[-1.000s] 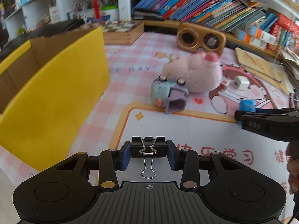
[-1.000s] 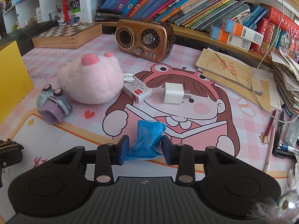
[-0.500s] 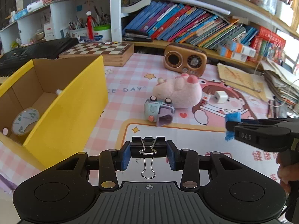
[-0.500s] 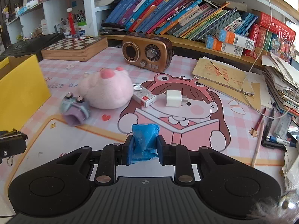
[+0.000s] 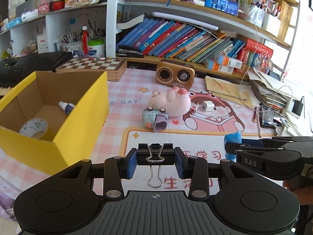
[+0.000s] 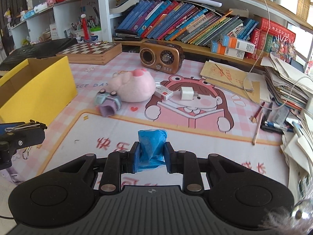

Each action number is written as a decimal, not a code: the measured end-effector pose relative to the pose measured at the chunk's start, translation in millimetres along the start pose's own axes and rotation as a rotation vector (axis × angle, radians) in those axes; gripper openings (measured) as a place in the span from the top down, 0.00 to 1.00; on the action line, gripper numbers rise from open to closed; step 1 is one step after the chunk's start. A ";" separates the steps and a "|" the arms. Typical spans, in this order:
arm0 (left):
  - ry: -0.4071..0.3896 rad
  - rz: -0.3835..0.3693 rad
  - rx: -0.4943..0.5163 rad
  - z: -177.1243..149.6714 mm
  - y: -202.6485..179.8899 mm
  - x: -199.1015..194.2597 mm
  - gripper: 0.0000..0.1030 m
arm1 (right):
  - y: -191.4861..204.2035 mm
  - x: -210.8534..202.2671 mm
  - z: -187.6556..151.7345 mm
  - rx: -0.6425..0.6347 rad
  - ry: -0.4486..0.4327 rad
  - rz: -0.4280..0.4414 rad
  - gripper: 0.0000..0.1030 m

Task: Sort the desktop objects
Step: 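Lift the binder clip and blue bag with both tools toward the box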

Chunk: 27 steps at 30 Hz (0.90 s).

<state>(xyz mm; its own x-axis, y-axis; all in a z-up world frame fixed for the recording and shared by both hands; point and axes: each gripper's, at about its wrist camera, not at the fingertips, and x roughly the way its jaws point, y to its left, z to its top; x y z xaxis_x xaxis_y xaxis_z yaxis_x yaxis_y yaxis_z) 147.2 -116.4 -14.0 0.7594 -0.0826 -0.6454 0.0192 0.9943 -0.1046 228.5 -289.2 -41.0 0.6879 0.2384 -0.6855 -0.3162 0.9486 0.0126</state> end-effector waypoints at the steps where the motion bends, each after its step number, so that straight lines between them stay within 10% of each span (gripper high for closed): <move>1: -0.001 -0.003 0.002 -2.5 2.8 -3.9 0.63 | 4.1 -3.8 -2.4 0.003 0.001 0.000 0.77; 27: 0.012 -0.024 0.045 -66.6 97.7 -97.4 0.63 | 138.3 -88.6 -75.5 0.077 0.034 0.021 0.77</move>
<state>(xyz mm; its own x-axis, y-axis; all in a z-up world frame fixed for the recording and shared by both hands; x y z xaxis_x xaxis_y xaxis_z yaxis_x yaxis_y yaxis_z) 31.9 -15.6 -11.7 0.7502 -0.1072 -0.6525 0.0672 0.9940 -0.0860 74.4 -194.9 -33.5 0.6588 0.2526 -0.7087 -0.2782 0.9570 0.0825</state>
